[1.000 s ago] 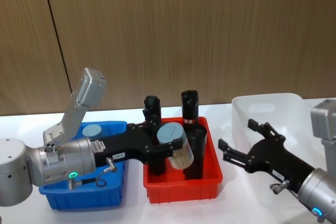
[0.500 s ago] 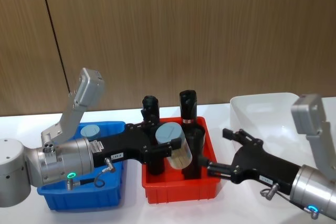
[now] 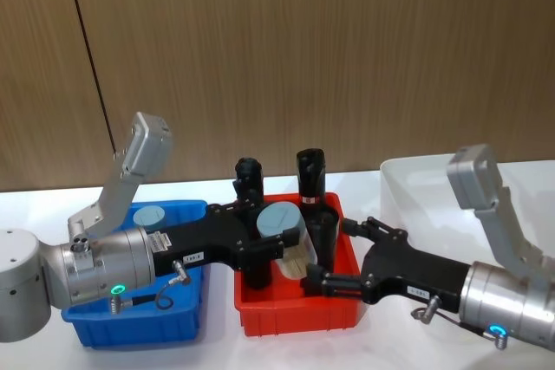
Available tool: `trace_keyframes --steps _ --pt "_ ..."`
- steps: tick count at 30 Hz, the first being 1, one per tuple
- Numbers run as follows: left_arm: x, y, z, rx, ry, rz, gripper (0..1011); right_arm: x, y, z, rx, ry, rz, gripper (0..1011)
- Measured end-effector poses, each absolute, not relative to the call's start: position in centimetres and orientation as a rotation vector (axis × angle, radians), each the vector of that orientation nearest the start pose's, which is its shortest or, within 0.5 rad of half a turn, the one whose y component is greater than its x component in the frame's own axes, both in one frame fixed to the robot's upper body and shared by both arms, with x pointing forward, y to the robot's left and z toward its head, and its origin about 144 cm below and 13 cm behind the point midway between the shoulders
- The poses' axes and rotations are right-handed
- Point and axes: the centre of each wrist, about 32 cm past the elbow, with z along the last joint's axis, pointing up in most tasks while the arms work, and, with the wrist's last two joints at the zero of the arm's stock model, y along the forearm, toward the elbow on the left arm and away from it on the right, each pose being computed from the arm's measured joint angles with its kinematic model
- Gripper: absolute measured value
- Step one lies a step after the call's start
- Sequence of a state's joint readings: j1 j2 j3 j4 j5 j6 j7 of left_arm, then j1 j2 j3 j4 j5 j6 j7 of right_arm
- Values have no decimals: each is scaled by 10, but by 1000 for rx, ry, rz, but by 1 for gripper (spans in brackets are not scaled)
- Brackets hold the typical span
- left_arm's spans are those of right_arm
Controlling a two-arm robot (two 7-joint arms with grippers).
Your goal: Pick the cotton swabs from the blue box and place them into the white box.
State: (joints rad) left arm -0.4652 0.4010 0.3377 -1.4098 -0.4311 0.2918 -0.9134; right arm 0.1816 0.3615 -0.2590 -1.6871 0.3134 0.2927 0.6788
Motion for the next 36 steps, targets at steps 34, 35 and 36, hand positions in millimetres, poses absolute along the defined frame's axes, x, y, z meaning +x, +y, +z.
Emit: trace_keyframes --steps 34,35,36 --pt "567 266 1250 119 76 429 670 519 -217 1215 -178 21 -605 1002" --pt "567 266 1250 119 76 429 670 519 -217 1215 -178 21 -605 1001" --pt "567 266 1250 119 76 429 670 519 -215 1215 -178 19 -604 1002"
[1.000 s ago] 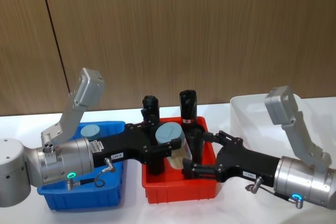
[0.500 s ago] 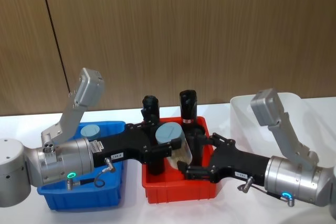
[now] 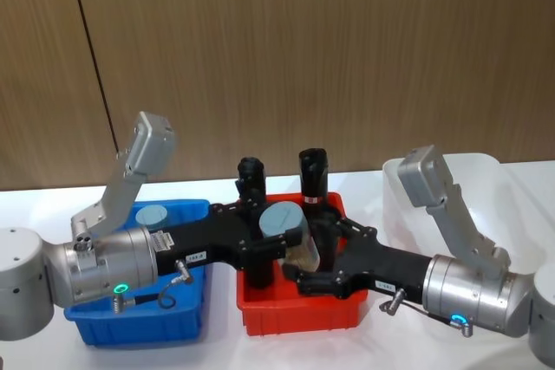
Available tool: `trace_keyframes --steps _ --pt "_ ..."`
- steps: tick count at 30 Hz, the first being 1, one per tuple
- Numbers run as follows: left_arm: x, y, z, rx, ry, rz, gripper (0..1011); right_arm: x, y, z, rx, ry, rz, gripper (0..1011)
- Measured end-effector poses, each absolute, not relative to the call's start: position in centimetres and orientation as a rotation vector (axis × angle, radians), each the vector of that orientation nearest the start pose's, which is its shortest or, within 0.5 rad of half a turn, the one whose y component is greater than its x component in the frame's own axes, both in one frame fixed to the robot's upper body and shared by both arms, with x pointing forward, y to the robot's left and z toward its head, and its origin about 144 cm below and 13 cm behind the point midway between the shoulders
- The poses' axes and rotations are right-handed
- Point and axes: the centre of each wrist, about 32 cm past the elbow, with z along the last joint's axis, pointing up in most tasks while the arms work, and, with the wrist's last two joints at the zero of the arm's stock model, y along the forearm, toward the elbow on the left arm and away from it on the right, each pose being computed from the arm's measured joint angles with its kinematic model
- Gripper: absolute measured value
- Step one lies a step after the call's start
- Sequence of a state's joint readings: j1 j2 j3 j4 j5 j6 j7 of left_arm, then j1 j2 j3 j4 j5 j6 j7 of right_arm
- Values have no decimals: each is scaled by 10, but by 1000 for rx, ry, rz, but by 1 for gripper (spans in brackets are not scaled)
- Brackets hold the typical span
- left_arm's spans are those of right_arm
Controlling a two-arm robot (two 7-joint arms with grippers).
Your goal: Pick the cotton swabs from the blue box and place them into the white box.
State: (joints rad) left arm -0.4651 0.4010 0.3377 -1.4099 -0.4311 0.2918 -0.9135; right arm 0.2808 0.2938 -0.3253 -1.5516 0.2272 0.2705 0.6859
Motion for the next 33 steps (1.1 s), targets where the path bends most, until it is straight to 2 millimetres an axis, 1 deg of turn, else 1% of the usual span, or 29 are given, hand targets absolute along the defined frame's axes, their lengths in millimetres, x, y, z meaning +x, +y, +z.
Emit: trace_keyframes --steps 15,33 --pt "567 266 1250 119 76 429 670 523 -203 1214 -187 -4 -589 1002" --pt "567 266 1250 119 76 429 670 523 -197 1213 -194 -14 -587 1002"
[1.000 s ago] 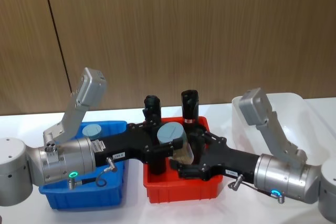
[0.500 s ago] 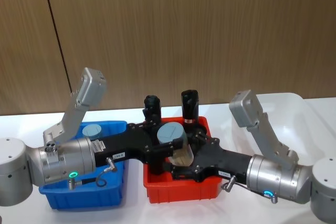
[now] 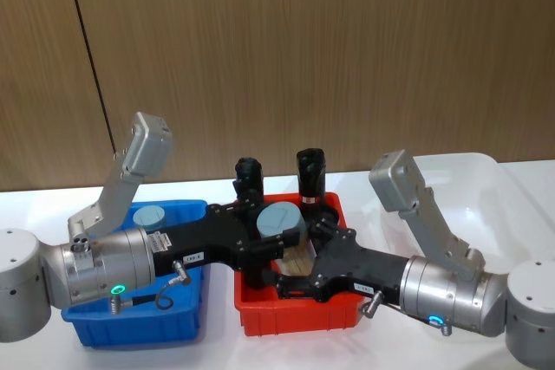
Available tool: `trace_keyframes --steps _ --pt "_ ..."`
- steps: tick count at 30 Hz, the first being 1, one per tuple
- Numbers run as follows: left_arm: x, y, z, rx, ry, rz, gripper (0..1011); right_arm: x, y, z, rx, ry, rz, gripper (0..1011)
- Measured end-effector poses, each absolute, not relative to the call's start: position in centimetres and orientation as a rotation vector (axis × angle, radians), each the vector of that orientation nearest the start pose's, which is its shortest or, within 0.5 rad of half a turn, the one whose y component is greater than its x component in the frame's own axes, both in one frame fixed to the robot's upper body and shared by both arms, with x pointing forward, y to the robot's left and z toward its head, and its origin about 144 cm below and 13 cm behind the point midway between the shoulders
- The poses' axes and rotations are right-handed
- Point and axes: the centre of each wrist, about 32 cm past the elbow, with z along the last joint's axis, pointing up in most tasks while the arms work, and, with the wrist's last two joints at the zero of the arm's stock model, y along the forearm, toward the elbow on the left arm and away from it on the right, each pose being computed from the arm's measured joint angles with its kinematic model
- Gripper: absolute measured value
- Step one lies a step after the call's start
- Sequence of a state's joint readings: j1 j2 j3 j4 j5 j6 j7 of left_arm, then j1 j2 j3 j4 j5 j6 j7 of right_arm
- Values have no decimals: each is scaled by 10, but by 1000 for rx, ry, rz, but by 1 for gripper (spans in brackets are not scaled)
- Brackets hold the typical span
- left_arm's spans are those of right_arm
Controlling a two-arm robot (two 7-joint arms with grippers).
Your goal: Pick the cotton swabs from the blue box and place them into the white box.
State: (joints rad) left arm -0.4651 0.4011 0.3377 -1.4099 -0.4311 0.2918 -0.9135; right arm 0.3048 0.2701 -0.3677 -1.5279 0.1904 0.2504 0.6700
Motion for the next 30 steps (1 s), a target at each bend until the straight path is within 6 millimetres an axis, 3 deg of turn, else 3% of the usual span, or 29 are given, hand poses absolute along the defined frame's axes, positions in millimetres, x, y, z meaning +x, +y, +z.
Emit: trace_keyframes --steps 9,14,17,23,30 --pt "567 266 1250 119 76 429 670 523 -196 1213 -196 -13 -594 998" --pt "567 266 1250 119 76 429 670 524 -194 1212 -197 -11 -598 906" --pt "567 266 1250 119 76 429 670 524 -194 1212 -198 -11 -601 783" --pt "567 266 1250 119 76 428 671 524 -192 1211 -195 -8 -599 630" --pt "567 266 1250 119 76 429 824 522 -191 1211 -189 -8 -592 630"
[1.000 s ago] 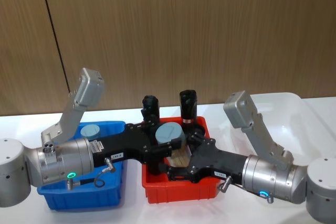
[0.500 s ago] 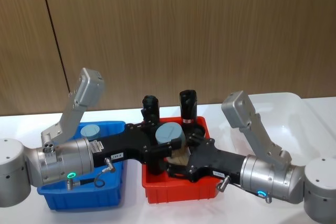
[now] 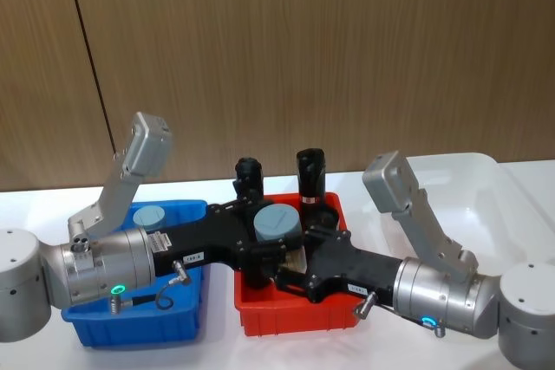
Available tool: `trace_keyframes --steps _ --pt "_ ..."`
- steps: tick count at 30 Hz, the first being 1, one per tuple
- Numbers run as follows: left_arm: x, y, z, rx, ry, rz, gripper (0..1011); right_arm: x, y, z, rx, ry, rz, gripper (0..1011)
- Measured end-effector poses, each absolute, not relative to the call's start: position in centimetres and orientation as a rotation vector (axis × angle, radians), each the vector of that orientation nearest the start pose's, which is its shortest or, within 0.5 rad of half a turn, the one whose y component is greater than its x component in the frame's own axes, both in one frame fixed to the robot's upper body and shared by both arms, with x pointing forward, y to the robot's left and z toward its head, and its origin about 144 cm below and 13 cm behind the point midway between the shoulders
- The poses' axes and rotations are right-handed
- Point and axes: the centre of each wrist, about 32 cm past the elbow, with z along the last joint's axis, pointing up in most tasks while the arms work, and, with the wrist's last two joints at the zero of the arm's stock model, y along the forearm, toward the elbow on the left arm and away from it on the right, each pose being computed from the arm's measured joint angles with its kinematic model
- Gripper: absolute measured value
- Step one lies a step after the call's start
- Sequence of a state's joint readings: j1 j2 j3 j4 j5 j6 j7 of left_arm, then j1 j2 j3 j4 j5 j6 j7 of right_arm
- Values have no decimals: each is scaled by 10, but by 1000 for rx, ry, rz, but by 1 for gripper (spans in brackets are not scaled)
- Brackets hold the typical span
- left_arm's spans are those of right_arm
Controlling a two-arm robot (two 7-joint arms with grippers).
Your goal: Pick the cotton swabs from the blue box and place them into the white box.
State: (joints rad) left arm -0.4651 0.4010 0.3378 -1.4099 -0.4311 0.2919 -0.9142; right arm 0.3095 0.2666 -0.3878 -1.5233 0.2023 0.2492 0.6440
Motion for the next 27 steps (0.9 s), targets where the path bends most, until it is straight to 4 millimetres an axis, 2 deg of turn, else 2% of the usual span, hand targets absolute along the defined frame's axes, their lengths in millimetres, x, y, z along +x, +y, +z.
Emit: trace_keyframes --steps 1,6,18,27 --pt "567 266 1250 119 76 429 875 522 -191 1211 -188 -8 -592 630" --pt "567 266 1250 119 76 429 1002 521 -191 1212 -185 -9 -594 630" --pt "567 266 1250 119 76 429 1004 518 -196 1211 -175 -14 -637 630" --pt "567 266 1250 119 76 429 1004 518 -211 1210 -171 -26 -734 630"
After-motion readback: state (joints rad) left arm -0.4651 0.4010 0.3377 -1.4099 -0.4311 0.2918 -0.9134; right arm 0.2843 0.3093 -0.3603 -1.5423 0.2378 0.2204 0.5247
